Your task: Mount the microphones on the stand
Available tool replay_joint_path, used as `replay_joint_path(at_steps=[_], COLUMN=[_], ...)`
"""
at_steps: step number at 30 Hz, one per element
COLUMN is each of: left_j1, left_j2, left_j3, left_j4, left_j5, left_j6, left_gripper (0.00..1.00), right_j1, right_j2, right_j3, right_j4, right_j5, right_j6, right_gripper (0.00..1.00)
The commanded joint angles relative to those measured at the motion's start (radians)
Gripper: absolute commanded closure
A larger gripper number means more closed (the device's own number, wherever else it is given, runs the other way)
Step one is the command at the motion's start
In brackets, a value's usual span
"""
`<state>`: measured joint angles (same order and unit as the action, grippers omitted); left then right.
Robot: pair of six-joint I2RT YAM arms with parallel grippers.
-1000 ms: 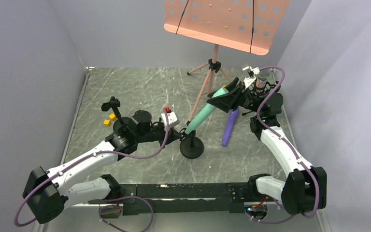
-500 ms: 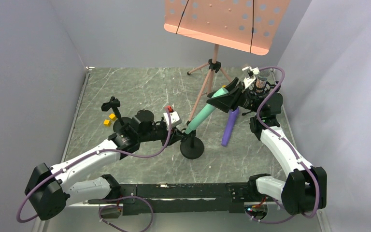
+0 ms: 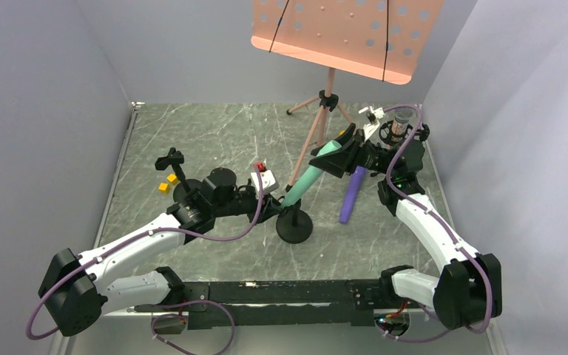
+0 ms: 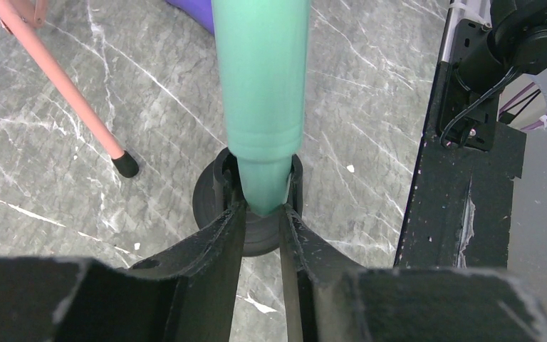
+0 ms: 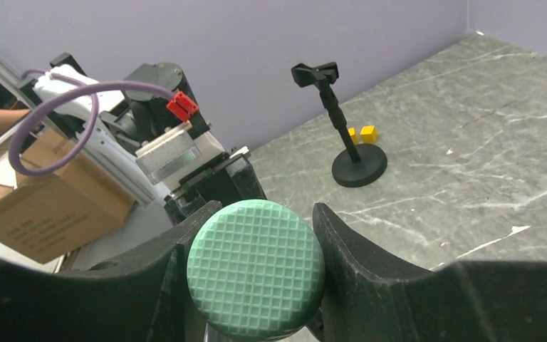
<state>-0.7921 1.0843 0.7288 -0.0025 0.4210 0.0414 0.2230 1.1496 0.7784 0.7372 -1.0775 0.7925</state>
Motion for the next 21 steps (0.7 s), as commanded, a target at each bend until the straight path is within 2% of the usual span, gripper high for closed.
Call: replay_joint_path(at_steps=[1, 13, 21], left_j1=[-0.007, -0.006, -0.007], left_j2=[0.006, 0.0, 0.005], left_j3=[-0.003, -0.019, -0.011], left_j4=[0.035, 0.046, 0.038], left_j5=[0.016, 0.035, 0.039], left_j6=[-0.011, -0.026, -0.022], left_gripper=[0.64, 0.63, 0.62], right_j1=[0.031, 0.126, 0.178], right_j2=[-0.03, 0.002, 0.039], right_j3=[0.01, 0.034, 0.072], right_j4=[-0.098, -0.236, -0.278], right_j5=[0.006, 0.037, 0.055], right_j6=[-0.138, -0.306, -0.344], right_gripper=[0.92, 0.92, 0.92])
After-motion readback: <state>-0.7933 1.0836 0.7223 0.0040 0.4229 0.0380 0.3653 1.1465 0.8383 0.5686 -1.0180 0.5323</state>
